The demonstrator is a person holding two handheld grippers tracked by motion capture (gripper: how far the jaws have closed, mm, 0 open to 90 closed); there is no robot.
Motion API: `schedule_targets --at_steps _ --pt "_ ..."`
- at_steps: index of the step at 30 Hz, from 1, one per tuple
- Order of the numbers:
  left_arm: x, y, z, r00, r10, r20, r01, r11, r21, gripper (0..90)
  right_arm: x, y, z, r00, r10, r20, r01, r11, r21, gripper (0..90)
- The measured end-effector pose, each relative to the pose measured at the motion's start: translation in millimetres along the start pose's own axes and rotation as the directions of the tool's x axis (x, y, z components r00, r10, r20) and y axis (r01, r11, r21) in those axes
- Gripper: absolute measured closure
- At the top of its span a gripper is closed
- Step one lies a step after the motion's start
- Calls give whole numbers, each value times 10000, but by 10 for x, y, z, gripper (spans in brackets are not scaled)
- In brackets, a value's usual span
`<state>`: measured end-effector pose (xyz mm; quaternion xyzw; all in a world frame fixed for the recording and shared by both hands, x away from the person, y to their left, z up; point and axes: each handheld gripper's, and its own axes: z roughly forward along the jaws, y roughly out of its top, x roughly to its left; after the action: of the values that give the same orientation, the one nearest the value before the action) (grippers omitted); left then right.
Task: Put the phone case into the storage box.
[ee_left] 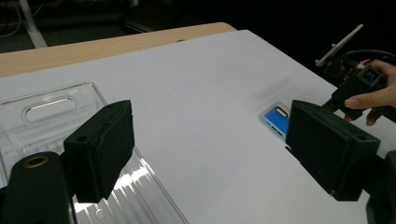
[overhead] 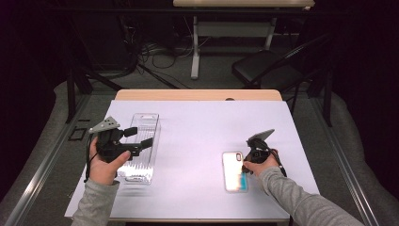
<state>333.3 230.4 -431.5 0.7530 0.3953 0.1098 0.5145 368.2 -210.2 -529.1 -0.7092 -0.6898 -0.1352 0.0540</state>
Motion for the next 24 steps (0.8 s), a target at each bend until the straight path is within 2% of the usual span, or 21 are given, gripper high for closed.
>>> schedule_targets --at_steps 4,6,8,9,13,14,15,16,18,20,21,22,23,24 --pt "2 0 0 10000 3 1 -3 10000 -19 159 -3 1 -5 10000 87 -3 -87 10000 24 871" --pt "2 0 0 10000 -11 7 11 10000 -32 159 -11 -2 -1 9997 73 -251 -78 9998 -192 875" --pt "4 0 1 10000 29 13 -29 10000 -25 159 -12 14 -43 9998 27 -172 -22 9996 275 876" --pt "4 0 2 10000 32 17 -32 10000 -22 159 -11 5 -27 10000 9 -95 -10 10000 -14 875" --pt "1 -1 7 10000 9 24 -8 10000 -26 159 -13 0 -30 9997 78 -226 -80 9999 -93 876" --pt "1 -1 7 10000 26 13 -26 10000 -29 159 -5 5 -40 9999 99 -69 -99 9999 31 876" --pt "2 -1 9 10000 23 18 -23 10000 -27 159 -14 12 -60 9998 33 -183 -28 9997 260 875" --pt "2 -1 9 10000 21 14 -21 10000 -29 159 -16 12 -62 9998 22 -204 -16 9997 258 875" --pt "2 -2 9 10000 21 18 -21 10000 -31 159 -9 3 -40 9996 135 -268 -139 9998 -170 876" --pt "1 -2 9 10000 13 15 -13 10000 -36 159 -6 4 -49 9993 149 -332 -156 9997 -210 876" --pt "1 -2 10 10000 11 27 -10 10000 -39 159 -6 -2 -44 9992 144 -367 -159 9991 -394 875" --pt "0 -2 10 10000 9 31 -9 10000 -32 159 -6 3 -57 9992 116 -380 -127 9995 -300 875" --pt "0 -3 10 10000 8 27 -8 10000 -34 159 -12 15 -86 9995 -31 -319 32 10000 45 875" --pt "0 -3 10 10000 6 31 -6 10000 -36 159 -7 20 -100 9993 23 -369 -19 9999 127 875"
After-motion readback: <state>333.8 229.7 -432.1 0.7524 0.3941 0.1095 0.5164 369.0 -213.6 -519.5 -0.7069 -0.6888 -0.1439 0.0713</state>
